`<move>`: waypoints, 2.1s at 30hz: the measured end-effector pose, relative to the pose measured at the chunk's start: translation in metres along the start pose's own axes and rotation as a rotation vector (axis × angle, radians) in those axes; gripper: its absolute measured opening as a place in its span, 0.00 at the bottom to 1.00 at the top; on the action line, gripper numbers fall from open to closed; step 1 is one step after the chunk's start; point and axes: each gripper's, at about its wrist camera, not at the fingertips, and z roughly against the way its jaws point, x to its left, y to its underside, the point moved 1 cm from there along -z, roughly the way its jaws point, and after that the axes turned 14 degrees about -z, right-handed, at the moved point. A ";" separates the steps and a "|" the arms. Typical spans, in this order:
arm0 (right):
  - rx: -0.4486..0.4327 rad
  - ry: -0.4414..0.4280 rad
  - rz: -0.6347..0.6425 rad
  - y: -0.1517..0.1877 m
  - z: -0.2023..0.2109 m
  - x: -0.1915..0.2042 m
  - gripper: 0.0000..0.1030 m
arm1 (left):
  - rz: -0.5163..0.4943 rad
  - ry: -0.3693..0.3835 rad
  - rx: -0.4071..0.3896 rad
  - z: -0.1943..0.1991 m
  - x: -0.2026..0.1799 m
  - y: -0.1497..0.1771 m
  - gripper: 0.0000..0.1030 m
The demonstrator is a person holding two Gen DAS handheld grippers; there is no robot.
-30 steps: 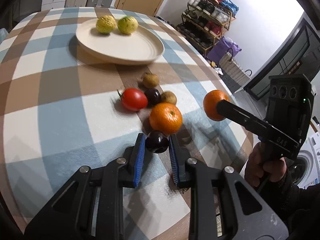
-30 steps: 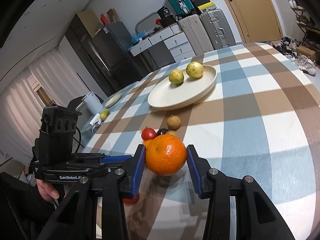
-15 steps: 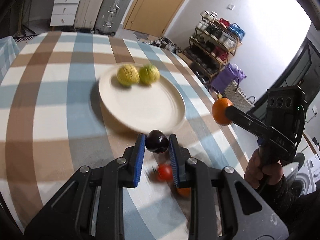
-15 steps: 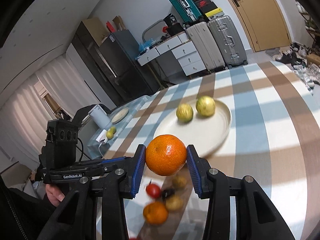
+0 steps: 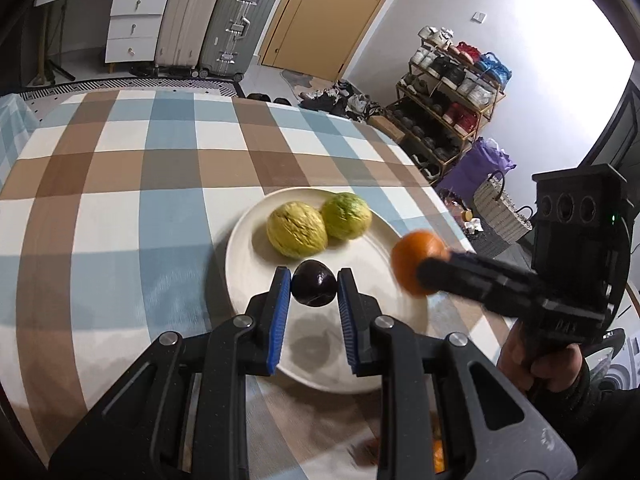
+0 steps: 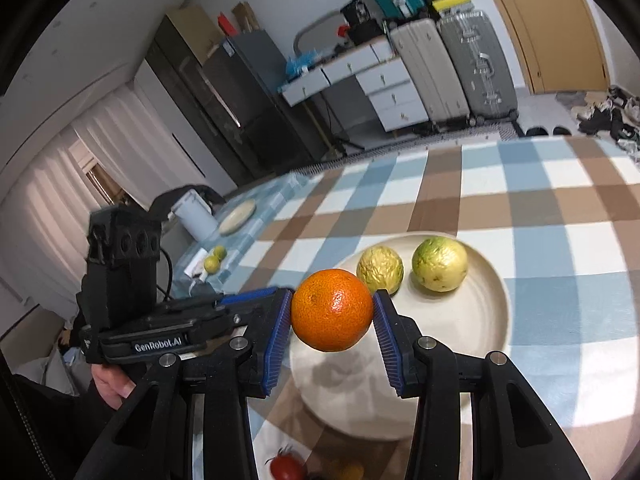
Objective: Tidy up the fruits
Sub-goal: 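Carry the orange and plum onto the plate and open both tools, then withdraw both tools from the plate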
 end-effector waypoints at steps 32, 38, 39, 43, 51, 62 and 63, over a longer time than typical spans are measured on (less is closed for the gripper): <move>0.151 0.018 -0.032 0.005 -0.067 -0.002 0.61 | 0.045 -0.011 0.010 -0.030 0.022 -0.013 0.22; 0.079 0.035 -0.006 0.014 -0.028 0.006 0.76 | 0.038 -0.077 -0.046 0.013 0.006 -0.008 0.53; 0.069 0.038 -0.006 0.016 -0.021 0.007 0.77 | 0.034 -0.089 -0.055 0.020 0.003 -0.006 0.55; 0.000 0.064 0.000 0.027 0.013 0.009 0.83 | 0.010 -0.142 -0.084 0.054 -0.020 0.004 0.65; -0.158 0.078 -0.014 0.051 0.084 0.017 0.97 | -0.068 -0.268 -0.131 0.109 -0.079 0.025 0.84; -0.253 0.050 0.016 0.093 0.138 0.039 1.00 | -0.086 -0.316 -0.156 0.154 -0.138 0.064 0.99; -0.247 0.050 0.020 0.096 0.138 0.040 1.00 | -0.085 -0.317 -0.150 0.155 -0.141 0.068 0.99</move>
